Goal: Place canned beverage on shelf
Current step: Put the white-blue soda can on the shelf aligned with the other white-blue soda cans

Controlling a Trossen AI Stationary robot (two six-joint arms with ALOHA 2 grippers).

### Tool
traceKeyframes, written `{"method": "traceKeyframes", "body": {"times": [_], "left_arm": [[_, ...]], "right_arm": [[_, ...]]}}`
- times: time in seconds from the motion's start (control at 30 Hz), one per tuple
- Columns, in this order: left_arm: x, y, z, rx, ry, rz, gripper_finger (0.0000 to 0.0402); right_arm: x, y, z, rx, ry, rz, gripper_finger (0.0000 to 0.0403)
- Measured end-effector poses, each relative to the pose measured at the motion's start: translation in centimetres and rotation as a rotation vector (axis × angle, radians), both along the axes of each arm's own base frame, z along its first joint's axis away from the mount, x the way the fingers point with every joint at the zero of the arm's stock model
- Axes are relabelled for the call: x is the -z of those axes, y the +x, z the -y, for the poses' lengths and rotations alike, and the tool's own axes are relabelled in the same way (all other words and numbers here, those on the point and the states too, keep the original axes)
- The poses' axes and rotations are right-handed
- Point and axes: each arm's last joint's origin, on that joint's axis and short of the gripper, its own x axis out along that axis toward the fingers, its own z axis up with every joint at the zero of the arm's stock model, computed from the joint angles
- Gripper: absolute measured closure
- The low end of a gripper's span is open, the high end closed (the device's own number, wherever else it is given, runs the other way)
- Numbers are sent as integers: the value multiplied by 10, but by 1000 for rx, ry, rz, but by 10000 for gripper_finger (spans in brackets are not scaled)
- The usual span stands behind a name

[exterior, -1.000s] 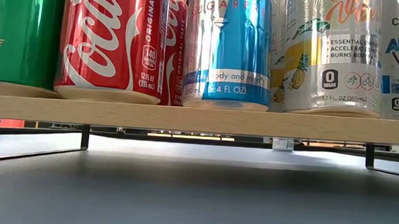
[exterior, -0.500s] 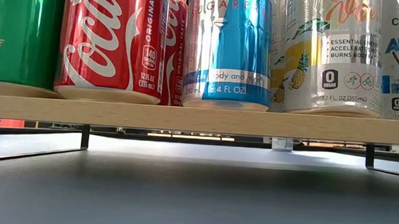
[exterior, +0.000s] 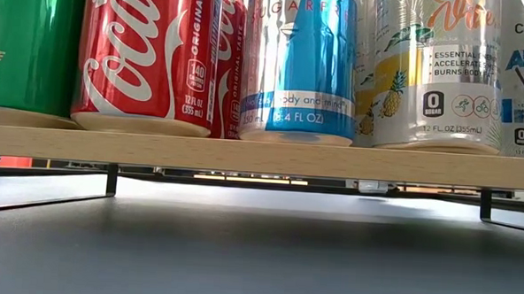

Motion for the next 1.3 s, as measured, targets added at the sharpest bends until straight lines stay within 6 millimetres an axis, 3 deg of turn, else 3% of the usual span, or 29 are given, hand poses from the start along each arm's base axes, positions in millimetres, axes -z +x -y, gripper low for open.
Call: {"method": "traceKeyframes", "body": {"times": [0.27,0.5,0.93,1.3], "left_arm": [[15,15,9,197,109,-70,72],[18,26,27,226,202,-113,72],[32,55,65,305,263,-166,72],[53,83,96,281,326,-248,72]], "right_arm": [[-55,8,-17,-69,-63,-68,220],[-100,17,-34,-65,-99,-142,217],[-126,42,-78,-152,-148,-238,211],[-124,63,-96,-251,-144,-281,210]]}}
